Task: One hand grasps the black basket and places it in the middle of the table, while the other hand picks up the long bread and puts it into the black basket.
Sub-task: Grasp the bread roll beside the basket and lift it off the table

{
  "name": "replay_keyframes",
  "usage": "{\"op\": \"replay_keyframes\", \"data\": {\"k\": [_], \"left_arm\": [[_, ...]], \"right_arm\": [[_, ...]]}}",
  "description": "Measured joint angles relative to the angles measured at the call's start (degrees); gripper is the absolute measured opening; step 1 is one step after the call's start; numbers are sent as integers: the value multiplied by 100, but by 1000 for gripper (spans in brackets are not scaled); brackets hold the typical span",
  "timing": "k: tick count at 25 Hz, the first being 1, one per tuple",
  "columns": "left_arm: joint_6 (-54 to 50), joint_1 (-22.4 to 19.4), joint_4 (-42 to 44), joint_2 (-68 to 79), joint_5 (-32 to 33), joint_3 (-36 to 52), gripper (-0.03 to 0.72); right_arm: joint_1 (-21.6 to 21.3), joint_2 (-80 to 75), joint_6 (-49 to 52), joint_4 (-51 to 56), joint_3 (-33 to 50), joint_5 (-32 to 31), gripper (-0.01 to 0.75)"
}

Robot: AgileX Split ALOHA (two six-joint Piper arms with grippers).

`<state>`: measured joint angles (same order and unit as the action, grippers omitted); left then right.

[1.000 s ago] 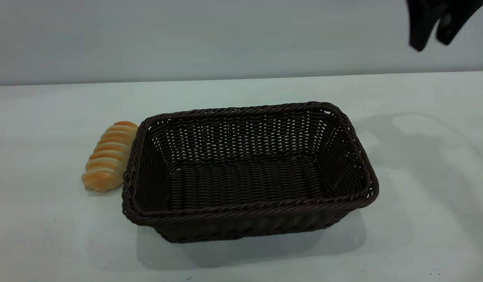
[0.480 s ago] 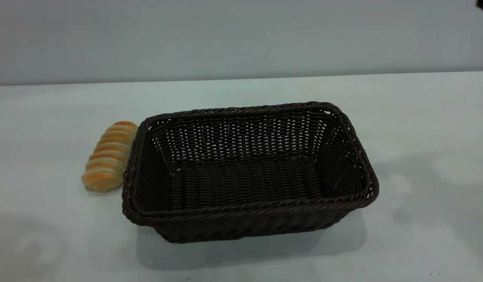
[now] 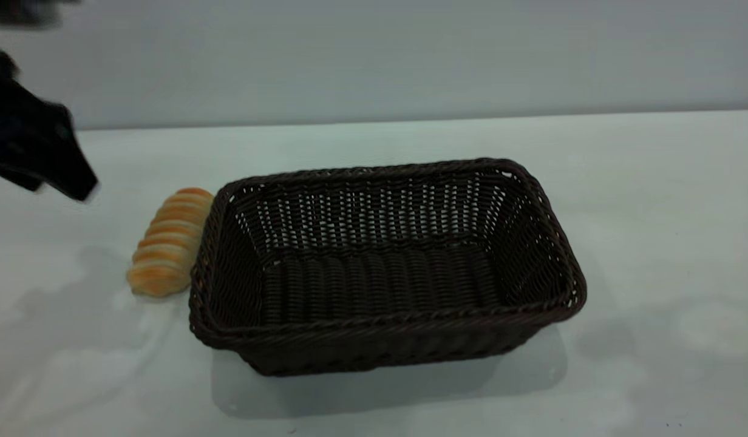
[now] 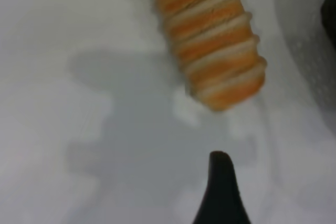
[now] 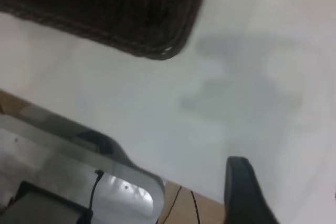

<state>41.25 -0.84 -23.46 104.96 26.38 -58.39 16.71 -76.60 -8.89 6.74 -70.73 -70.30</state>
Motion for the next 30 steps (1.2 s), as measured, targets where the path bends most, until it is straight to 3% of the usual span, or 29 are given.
{"op": "replay_keyframes", "data": {"k": [6,15,19,23,25,30], "left_arm": [[1354,105,-632,1198,-250,-509,590],[1614,129,-711,2079,-1102,-597,557],[1700,129,-758,2228,-1178,-612,439],[1687,133,-752,2083,-1165,-612,176],[1546,133,-722,1772,-1124,-599,87],[1341,133,-727,545,-911,-599,64]], "right_arm": [[103,75,68,38,92,-2,435],[103,82,131,33,92,-2,435],[103,82,153,33,92,-2,435],[103,82,206,33,92,-2,435],[103,82,245,33,92,-6,435],[103,82,248,33,92,-13,435]]}}
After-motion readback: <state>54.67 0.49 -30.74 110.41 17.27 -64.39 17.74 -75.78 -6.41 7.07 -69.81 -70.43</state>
